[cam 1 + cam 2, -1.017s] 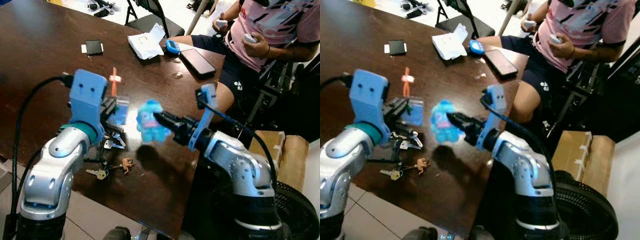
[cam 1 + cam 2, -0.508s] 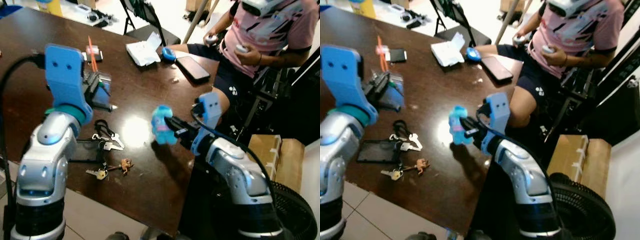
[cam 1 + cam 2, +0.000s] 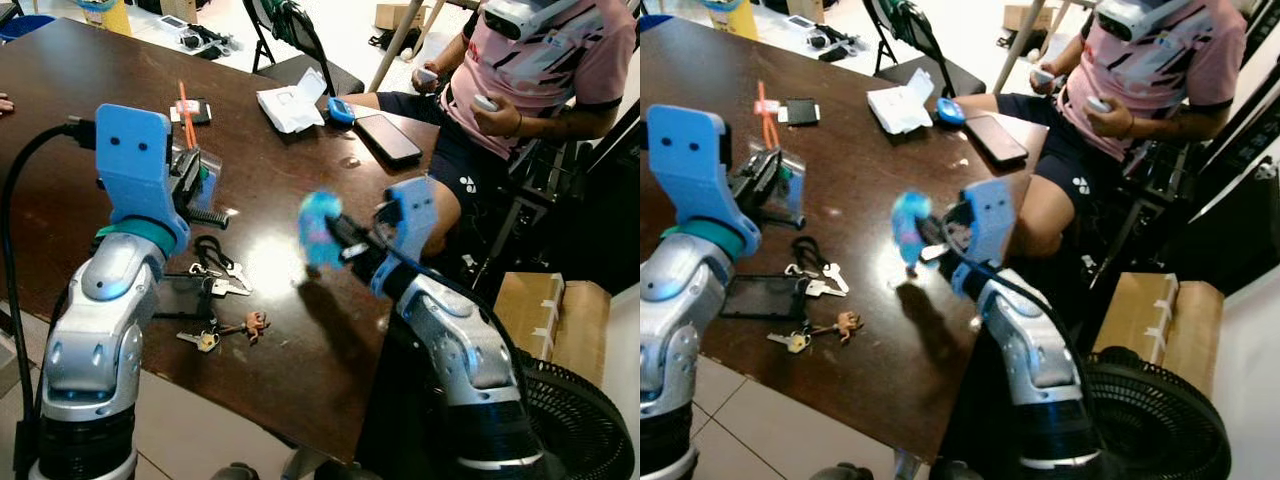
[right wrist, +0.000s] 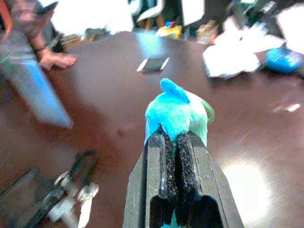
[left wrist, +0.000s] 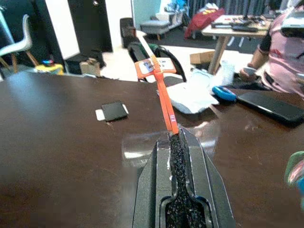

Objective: Hang keys on a hook

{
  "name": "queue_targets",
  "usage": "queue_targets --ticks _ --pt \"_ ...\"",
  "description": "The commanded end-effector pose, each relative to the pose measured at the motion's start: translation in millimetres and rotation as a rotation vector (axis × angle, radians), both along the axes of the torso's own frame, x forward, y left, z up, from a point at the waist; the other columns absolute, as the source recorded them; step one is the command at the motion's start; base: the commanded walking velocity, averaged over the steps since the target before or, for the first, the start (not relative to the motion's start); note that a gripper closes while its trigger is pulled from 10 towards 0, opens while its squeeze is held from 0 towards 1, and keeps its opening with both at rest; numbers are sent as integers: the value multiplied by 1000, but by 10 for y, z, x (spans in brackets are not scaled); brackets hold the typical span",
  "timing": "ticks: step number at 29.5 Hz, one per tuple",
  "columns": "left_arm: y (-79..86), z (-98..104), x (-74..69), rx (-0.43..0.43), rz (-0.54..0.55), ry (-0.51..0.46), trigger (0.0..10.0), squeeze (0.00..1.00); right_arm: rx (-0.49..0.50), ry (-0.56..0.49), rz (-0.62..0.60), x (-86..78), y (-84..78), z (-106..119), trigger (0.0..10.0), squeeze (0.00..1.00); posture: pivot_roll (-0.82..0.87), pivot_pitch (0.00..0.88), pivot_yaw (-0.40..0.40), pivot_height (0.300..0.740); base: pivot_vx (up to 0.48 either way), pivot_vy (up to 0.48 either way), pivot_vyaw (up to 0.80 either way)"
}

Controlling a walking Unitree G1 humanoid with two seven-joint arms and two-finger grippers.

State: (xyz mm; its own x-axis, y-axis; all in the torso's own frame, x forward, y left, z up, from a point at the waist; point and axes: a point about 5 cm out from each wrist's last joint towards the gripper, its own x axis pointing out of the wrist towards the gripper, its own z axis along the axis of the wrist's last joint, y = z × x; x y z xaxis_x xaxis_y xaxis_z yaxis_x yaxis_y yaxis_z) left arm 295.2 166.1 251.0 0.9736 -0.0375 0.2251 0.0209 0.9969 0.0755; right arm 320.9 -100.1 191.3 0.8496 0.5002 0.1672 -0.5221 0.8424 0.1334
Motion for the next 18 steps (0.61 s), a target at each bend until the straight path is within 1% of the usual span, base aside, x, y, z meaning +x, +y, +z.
queue_targets --ticks 1,2,3,4,7,9,13,15,18 --pt "-6 -39 -9 -9 12 -2 10000 0 1 -72 -81 -21 -93 49 10000 0 104 27 19 740 0 0 0" --pt "32 -28 6 -15 43 -8 10000 0 -5 -118 -149 -24 -147 88 10000 0 106 23 22 740 0 0 0" --pt "53 -28 18 -29 54 -3 10000 0 -6 -138 -174 -20 -162 108 10000 0 110 19 23 740 0 0 0" --pt "53 -28 18 -29 54 -3 10000 0 -6 -138 -174 -20 -162 108 10000 0 110 19 23 740 0 0 0" --pt "109 -43 38 -79 78 13 10000 0 -1 -190 -226 -3 -170 163 10000 0 113 13 29 740 0 0 0" --pt "109 -43 38 -79 78 13 10000 0 -1 -190 -226 -3 -170 163 10000 0 113 13 29 740 0 0 0" --pt "168 -83 45 -93 100 36 10000 0 11 -205 -237 17 -136 186 10000 0 122 8 31 740 0 0 0" --pt "224 -127 43 -73 122 46 10000 0 -2 -219 -227 34 -74 154 10000 0 132 3 29 740 0 0 0" --pt "231 -152 36 -49 122 46 10000 0 -26 -210 -227 52 -41 93 10000 0 138 0 31 740 0 0 0"
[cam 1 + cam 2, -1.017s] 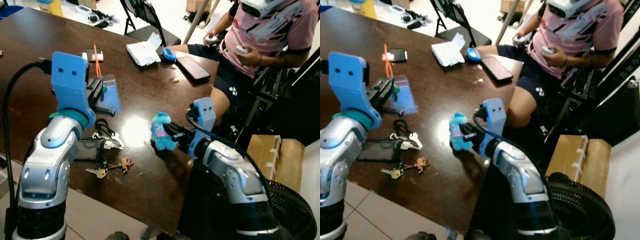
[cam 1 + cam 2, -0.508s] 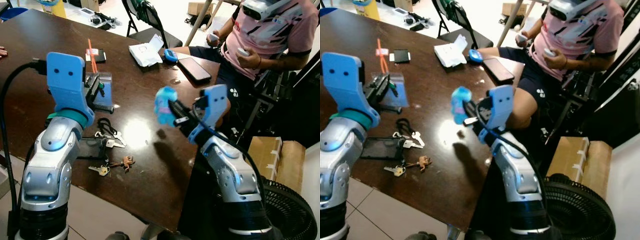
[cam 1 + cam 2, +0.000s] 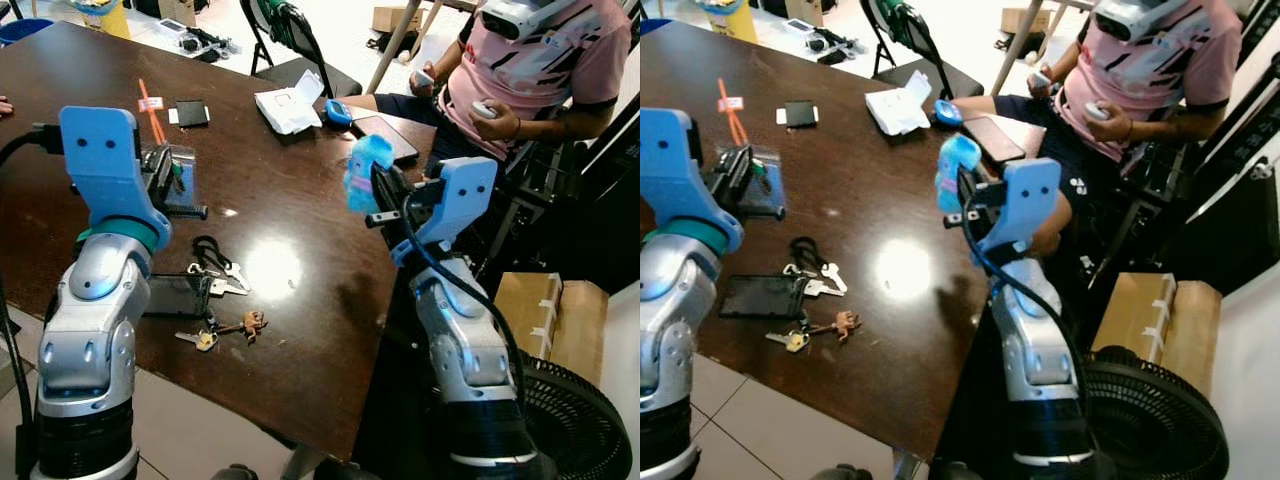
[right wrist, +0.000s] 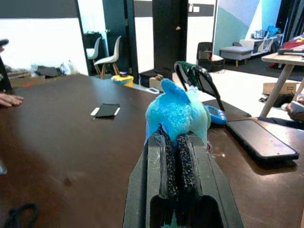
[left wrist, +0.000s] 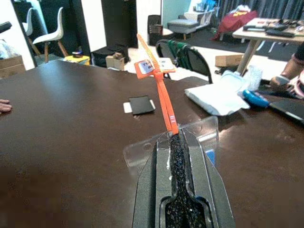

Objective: Hang keys on a hook

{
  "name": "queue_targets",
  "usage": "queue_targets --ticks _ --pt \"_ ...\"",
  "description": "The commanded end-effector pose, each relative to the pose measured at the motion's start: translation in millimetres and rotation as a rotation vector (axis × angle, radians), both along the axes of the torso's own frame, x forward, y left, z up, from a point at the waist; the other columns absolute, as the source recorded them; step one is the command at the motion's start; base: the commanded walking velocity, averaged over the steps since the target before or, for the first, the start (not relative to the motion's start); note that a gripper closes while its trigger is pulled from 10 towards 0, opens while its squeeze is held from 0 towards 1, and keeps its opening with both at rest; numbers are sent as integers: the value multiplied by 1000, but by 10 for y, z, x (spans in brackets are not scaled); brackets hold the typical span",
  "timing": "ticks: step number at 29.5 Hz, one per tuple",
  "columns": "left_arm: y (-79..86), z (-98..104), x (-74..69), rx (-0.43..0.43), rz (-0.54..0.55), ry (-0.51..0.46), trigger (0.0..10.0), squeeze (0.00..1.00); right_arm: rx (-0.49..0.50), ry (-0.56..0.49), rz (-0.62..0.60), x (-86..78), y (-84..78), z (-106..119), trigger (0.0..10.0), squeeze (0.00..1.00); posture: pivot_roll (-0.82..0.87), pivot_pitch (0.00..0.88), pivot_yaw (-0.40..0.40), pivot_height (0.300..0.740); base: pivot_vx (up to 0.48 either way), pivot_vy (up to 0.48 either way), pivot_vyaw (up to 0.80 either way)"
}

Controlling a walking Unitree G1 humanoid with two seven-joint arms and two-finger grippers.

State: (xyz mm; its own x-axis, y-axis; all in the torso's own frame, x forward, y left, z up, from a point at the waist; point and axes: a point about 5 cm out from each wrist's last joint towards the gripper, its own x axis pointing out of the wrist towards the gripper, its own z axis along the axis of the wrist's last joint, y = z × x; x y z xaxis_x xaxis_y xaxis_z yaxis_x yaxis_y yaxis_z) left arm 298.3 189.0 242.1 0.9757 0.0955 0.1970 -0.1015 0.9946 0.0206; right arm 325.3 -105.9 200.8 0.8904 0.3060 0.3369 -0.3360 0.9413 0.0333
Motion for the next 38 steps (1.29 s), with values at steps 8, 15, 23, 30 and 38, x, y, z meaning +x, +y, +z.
queue_targets --ticks 8,15,23,30,38 --pt "-18 -80 -1 26 -26 17 10000 0 -45 -1 -14 29 47 -54 10000 0 140 0 36 740 0 0 0" --pt "-45 -100 7 53 -51 19 10000 0 -20 -12 2 41 57 -48 10000 0 142 0 35 740 0 0 0" --pt "-65 -117 3 58 -64 23 10000 0 -25 -25 5 51 74 -60 10000 0 142 0 33 740 -216 0 0" --pt "-65 -120 2 56 -63 22 10000 0 -1 -30 -5 56 65 -45 10000 0 140 0 31 740 -300 0 0" --pt "-63 -126 0 57 -61 22 10000 0 8 -33 -11 64 54 -50 10000 0 140 0 31 740 -307 0 0"
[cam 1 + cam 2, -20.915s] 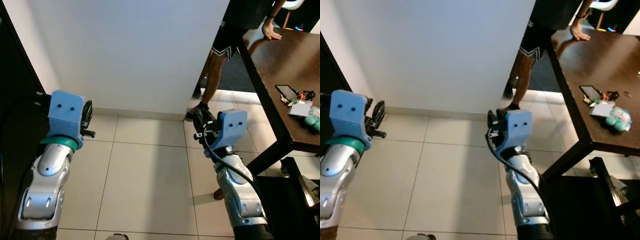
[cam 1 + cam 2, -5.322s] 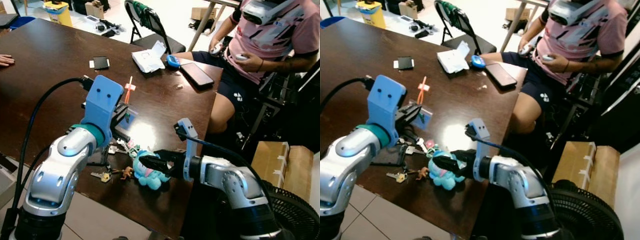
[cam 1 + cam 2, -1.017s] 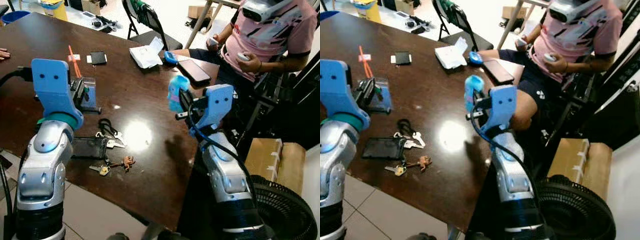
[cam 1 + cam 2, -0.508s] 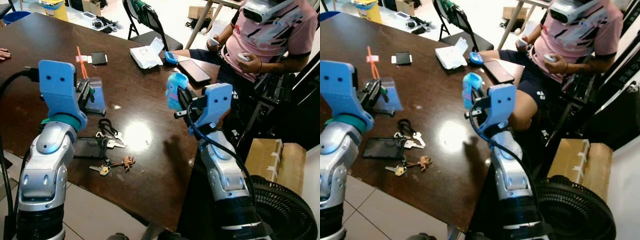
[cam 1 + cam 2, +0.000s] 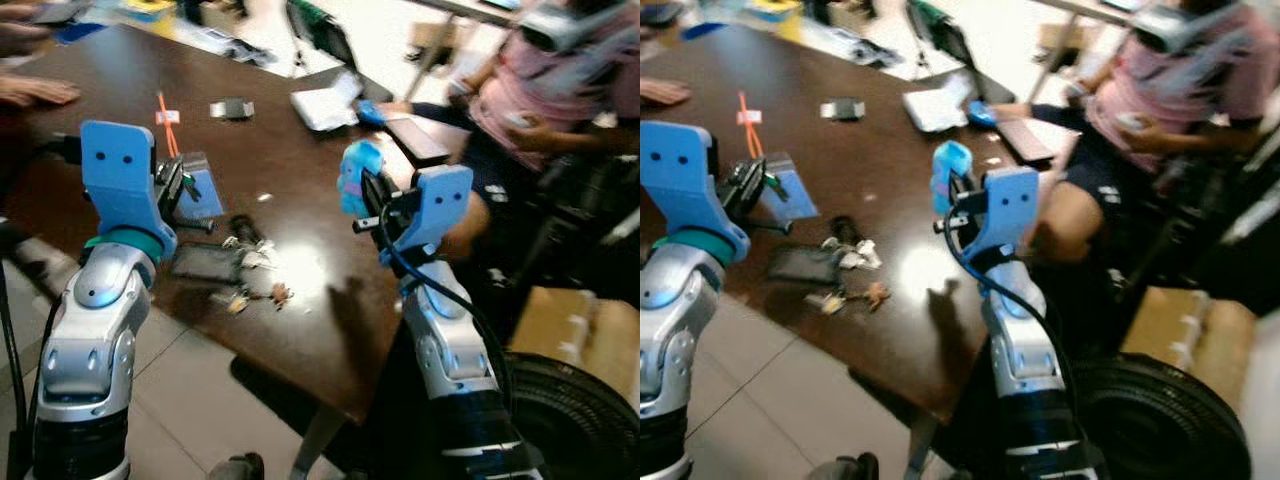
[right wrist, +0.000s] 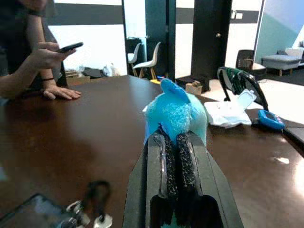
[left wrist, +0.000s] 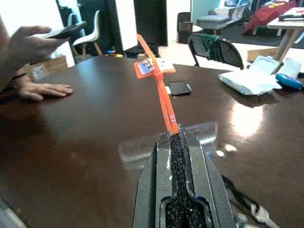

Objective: Hang keys on a hook

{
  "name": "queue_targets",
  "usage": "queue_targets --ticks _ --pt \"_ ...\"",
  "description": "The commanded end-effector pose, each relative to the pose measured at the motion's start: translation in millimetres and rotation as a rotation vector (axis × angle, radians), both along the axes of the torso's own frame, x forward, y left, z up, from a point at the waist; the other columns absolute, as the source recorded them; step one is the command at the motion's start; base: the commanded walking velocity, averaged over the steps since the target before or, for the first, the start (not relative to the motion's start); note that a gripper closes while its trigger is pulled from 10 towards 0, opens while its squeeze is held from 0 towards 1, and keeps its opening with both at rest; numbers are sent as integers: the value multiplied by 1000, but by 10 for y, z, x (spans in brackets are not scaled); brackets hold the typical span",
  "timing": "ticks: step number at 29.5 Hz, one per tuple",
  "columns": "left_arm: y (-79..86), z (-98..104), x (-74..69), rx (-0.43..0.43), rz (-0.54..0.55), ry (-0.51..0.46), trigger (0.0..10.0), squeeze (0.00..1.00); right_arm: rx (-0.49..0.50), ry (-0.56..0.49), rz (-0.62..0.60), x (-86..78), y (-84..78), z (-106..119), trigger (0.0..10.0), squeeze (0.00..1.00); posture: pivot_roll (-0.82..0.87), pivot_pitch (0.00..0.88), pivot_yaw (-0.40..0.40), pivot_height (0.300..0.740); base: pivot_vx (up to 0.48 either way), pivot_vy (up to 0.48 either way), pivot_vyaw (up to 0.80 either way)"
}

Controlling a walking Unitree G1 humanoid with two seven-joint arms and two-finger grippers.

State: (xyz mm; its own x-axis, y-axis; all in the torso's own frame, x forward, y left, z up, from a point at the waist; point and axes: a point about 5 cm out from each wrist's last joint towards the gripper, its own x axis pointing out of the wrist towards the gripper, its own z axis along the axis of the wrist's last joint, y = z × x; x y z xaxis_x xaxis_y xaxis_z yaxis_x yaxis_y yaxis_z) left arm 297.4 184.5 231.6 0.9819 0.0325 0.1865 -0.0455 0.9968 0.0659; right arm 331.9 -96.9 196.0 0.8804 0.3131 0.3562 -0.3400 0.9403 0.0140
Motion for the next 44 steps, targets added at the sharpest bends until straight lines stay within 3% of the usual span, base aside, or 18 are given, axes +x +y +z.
queue_targets --ticks 1,15,23,29,44 --pt "-18 -22 9 13 -5 8 10000 0 20 -7 -14 -1 -36 -2 10000 0 140 0 31 740 -307 0 0" --pt "-18 -24 12 14 -5 9 10000 0 19 -5 -17 5 -26 -15 10000 0 140 0 33 740 -307 0 0" --pt "-14 -28 12 15 -3 9 10000 0 -46 -22 -10 7 4 -29 10000 0 141 0 33 740 -261 0 0" --pt "-12 -36 13 14 1 12 10000 0 -107 -53 -4 -3 30 -31 10000 0 141 0 33 740 -160 0 725" --pt "-12 -40 17 27 9 9 10000 0 -122 -61 11 -10 58 -36 10000 0 141 0 32 740 0 0 791"
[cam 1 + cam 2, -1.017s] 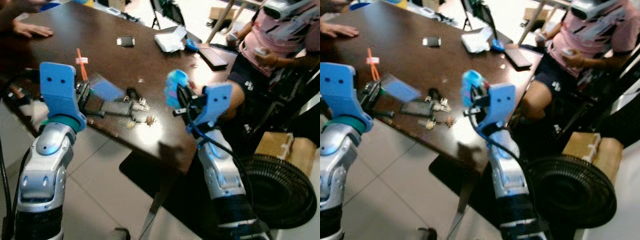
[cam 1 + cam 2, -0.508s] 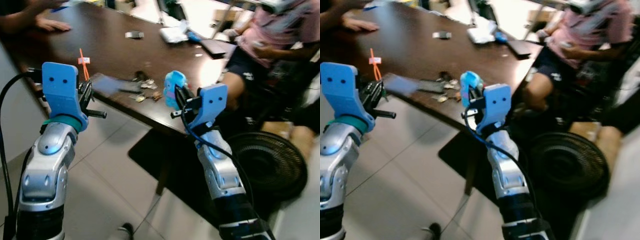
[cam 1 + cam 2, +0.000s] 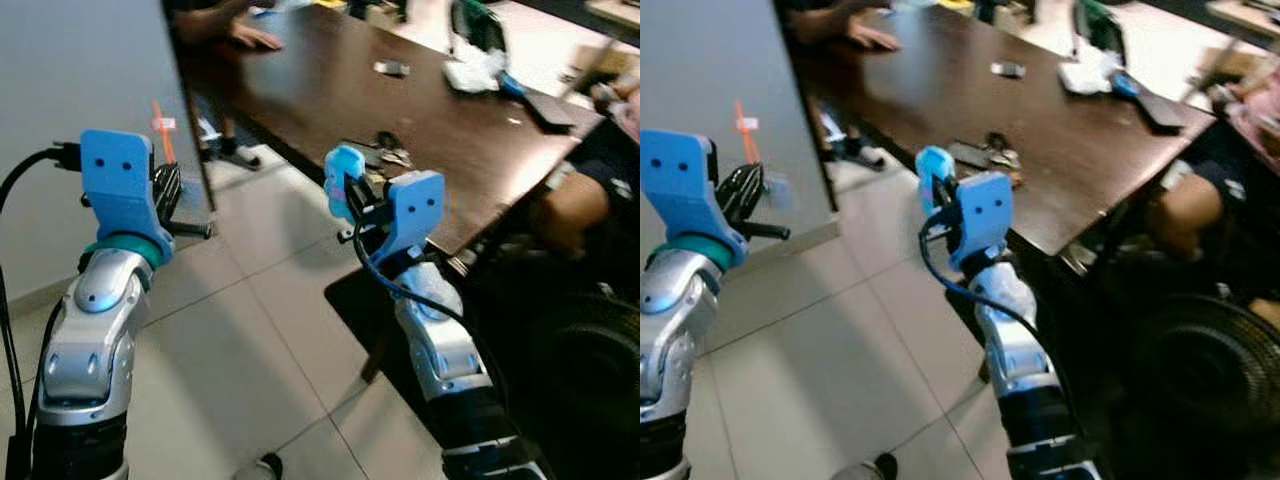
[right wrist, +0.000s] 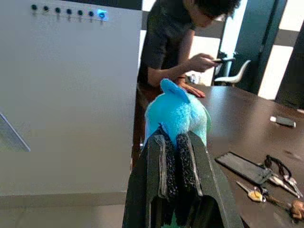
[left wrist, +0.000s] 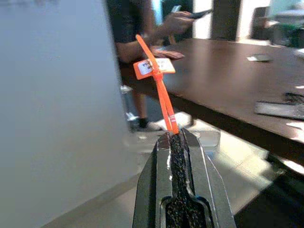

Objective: Hang keys on a hook

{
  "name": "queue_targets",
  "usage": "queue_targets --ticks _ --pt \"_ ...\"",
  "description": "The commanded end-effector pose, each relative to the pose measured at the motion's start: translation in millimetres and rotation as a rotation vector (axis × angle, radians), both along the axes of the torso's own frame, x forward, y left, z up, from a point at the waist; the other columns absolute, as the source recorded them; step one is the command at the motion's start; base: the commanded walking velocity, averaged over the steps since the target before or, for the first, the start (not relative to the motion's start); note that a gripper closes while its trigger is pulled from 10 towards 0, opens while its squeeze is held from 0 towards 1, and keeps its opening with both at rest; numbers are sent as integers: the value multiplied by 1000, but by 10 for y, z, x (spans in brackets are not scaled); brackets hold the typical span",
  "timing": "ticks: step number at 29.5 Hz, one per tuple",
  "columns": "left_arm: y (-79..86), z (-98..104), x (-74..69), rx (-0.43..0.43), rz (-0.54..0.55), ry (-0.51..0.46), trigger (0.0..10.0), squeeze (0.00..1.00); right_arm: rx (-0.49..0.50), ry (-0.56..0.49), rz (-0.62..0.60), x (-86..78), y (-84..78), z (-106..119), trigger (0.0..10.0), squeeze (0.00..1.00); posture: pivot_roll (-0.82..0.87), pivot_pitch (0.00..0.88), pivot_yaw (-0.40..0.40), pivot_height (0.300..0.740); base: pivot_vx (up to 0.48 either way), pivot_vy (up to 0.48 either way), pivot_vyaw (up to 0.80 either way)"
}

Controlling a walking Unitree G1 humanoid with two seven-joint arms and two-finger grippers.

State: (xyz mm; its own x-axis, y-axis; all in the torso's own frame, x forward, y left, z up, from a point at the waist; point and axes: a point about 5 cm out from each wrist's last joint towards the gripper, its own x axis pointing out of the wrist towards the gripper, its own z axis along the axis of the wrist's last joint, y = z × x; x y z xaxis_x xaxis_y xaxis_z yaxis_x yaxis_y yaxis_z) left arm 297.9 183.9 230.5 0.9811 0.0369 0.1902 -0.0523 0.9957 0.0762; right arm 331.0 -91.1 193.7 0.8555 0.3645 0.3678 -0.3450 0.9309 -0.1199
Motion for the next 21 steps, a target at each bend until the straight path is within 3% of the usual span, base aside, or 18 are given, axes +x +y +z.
queue_targets --ticks 1,21 --pt "-6 -28 13 18 3 11 10000 0 -2 0 3 -1 3 -15 10000 0 140 0 32 740 0 0 794" --pt "-2 -39 18 25 7 11 10000 0 -6 -2 4 -2 15 -32 10000 0 138 0 34 740 0 0 790"
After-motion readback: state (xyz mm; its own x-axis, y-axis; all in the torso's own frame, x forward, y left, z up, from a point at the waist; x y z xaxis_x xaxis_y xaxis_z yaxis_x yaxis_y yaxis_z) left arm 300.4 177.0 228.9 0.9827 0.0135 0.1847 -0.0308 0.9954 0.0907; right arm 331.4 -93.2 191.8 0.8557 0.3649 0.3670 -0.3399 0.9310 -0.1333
